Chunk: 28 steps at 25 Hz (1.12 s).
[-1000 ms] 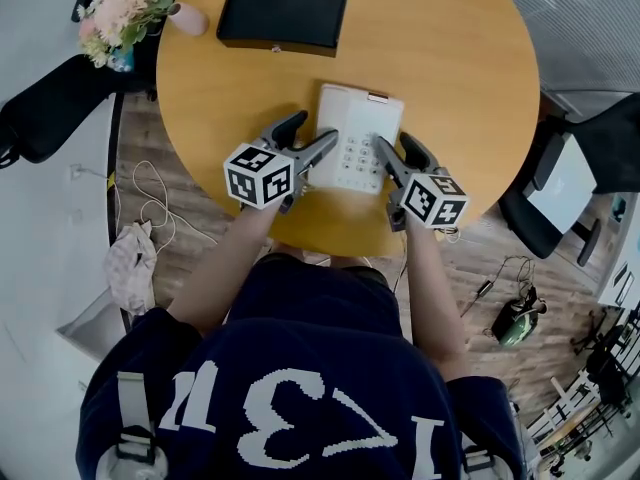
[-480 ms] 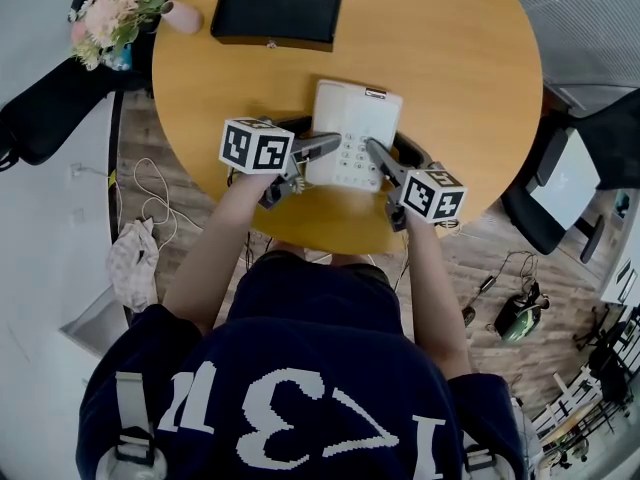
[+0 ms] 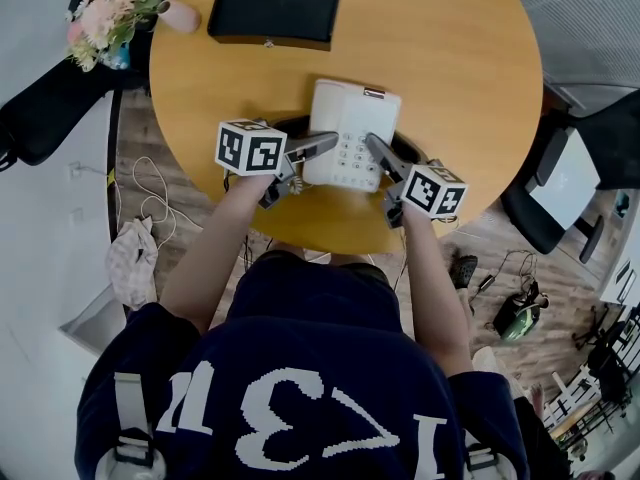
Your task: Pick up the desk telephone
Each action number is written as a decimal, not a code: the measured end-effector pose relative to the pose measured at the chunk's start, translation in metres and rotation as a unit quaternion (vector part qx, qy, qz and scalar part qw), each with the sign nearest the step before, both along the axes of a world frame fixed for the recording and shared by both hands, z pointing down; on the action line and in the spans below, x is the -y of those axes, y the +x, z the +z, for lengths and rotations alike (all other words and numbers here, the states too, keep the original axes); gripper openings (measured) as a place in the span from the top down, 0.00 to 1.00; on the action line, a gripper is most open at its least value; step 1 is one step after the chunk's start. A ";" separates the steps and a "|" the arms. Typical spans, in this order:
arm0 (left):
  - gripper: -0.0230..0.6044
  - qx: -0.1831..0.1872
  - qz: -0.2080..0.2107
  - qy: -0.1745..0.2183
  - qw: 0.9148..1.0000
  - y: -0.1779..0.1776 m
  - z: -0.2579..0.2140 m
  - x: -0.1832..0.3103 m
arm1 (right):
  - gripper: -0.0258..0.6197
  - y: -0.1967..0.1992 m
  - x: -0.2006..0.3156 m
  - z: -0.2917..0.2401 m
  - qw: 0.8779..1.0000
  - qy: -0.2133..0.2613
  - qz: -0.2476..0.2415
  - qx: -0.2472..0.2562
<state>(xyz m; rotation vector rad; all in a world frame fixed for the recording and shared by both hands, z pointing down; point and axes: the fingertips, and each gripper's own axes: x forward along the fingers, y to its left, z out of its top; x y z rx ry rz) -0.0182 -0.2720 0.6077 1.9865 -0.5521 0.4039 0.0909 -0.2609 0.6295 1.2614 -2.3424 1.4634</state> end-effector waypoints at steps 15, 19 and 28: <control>0.46 -0.040 -0.041 0.195 0.979 -0.004 -0.100 0.022 | 0.62 0.005 0.024 -0.094 0.991 0.132 0.018 -0.003; 0.46 -0.052 -0.041 0.264 0.962 -0.001 -0.152 0.031 | 0.62 0.008 0.038 -0.145 0.981 0.194 0.011 -0.011; 0.46 -0.082 -0.042 0.389 0.917 -0.008 -0.250 0.031 | 0.62 0.003 0.045 -0.254 0.944 0.327 -0.004 -0.045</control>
